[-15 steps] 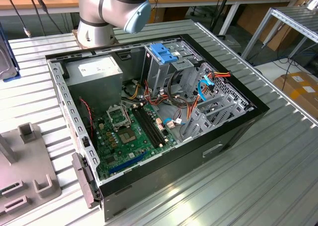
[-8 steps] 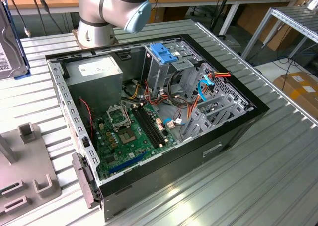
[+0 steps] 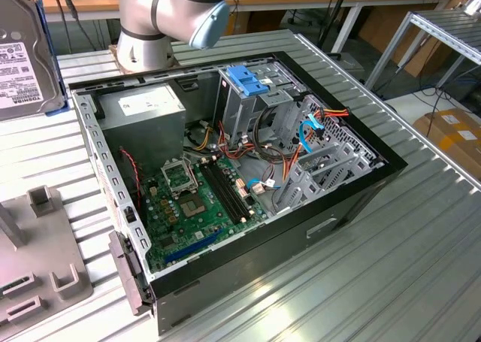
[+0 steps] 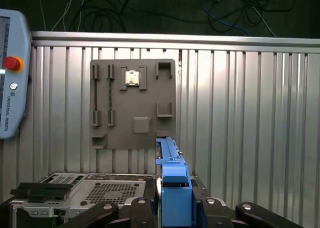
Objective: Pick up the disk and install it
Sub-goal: 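Insert the disk into the insertion slot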
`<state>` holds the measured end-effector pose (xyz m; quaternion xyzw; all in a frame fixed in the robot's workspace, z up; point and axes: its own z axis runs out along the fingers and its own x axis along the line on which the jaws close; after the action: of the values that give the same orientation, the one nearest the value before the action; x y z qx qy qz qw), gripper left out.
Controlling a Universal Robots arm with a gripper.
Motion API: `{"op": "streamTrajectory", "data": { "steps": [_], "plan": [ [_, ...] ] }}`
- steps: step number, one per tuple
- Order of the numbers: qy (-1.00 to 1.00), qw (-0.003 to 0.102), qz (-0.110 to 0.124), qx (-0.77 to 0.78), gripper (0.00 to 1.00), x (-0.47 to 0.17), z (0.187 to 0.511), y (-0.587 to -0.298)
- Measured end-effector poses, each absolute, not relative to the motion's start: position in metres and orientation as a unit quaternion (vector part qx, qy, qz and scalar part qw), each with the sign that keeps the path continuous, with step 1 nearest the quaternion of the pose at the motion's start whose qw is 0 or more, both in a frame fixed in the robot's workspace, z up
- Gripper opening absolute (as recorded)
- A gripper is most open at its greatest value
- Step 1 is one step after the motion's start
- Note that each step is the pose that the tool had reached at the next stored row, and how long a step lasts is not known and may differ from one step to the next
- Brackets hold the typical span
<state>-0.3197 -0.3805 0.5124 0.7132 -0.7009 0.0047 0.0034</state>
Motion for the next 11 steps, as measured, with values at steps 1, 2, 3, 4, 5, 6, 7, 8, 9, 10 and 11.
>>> {"op": "streamTrajectory", "data": {
  "steps": [1, 2, 3, 4, 5, 6, 7, 8, 9, 10, 11],
  "plan": [
    [-0.701, 0.003, 0.005, 0.713, 0.37, -0.317, 0.512, -0.381],
    [-0.701, 0.003, 0.005, 0.713, 0.37, -0.314, 0.512, -0.381],
    [-0.701, 0.003, 0.005, 0.713, 0.37, -0.311, 0.512, -0.381],
    [-0.701, 0.003, 0.005, 0.713, 0.37, -0.306, 0.512, -0.381],
    [-0.701, 0.003, 0.005, 0.713, 0.37, -0.302, 0.512, -0.381],
    [-0.701, 0.003, 0.005, 0.713, 0.37, -0.300, 0.512, -0.380],
    [-0.701, 0.003, 0.005, 0.713, 0.37, -0.297, 0.512, -0.380],
    [-0.701, 0.003, 0.005, 0.713, 0.37, -0.294, 0.512, -0.381],
    [-0.701, 0.003, 0.005, 0.713, 0.37, -0.293, 0.512, -0.380],
    [-0.701, 0.003, 0.005, 0.713, 0.37, -0.291, 0.512, -0.380],
    [-0.701, 0.003, 0.005, 0.713, 0.37, -0.288, 0.512, -0.380]
  ]
}}
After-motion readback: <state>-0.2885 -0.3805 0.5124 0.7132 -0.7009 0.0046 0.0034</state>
